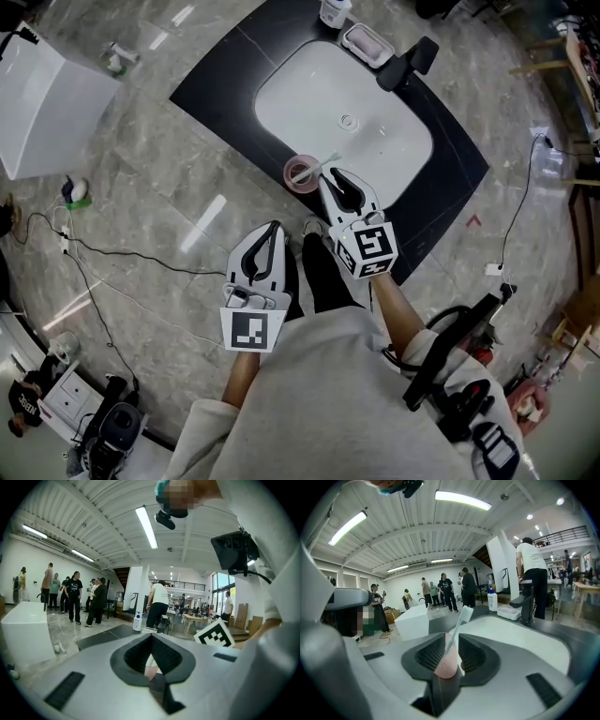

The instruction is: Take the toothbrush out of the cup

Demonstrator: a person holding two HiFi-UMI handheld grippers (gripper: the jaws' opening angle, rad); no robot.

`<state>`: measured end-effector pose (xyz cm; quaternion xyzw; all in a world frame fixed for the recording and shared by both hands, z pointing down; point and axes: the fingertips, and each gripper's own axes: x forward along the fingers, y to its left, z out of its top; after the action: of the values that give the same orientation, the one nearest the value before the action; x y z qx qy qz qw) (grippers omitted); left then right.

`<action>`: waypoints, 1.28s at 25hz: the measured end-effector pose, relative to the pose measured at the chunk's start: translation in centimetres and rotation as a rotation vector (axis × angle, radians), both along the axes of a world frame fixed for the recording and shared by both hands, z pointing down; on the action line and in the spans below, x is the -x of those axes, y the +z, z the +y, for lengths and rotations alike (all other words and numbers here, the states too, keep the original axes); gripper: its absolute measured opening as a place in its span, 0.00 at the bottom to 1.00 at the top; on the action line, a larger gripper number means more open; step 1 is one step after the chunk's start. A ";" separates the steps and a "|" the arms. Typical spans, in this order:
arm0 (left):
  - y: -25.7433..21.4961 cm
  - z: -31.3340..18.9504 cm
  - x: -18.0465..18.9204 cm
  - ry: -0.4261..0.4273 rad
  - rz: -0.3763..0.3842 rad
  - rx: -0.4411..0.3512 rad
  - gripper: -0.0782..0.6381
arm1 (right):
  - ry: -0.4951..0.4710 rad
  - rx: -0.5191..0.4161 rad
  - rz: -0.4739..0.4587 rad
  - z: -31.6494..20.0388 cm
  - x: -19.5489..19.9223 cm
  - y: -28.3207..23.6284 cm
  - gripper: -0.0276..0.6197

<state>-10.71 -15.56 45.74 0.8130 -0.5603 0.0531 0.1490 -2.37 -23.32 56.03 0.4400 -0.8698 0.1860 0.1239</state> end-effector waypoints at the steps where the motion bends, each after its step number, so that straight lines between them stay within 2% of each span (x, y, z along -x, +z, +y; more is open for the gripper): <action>1: 0.1 0.0 0.0 0.000 0.001 0.002 0.11 | 0.001 0.002 0.000 -0.2 0.1 0.2 0.16; 12: 0.7 -0.1 -0.4 0.004 0.007 0.029 0.11 | 0.020 0.013 -0.025 -2.0 1.1 0.7 0.16; 25: 0.9 -0.3 0.2 0.007 0.007 0.039 0.11 | 0.015 -0.015 -0.038 -1.7 1.5 0.1 0.14; 32: 0.5 -0.4 0.3 0.008 0.005 0.028 0.11 | 0.007 -0.057 -0.009 -1.5 2.1 -0.5 0.11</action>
<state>-11.04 -15.98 46.19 0.8133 -0.5557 0.0596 0.1616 -4.47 -24.82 55.50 0.4454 -0.8738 0.1635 0.1066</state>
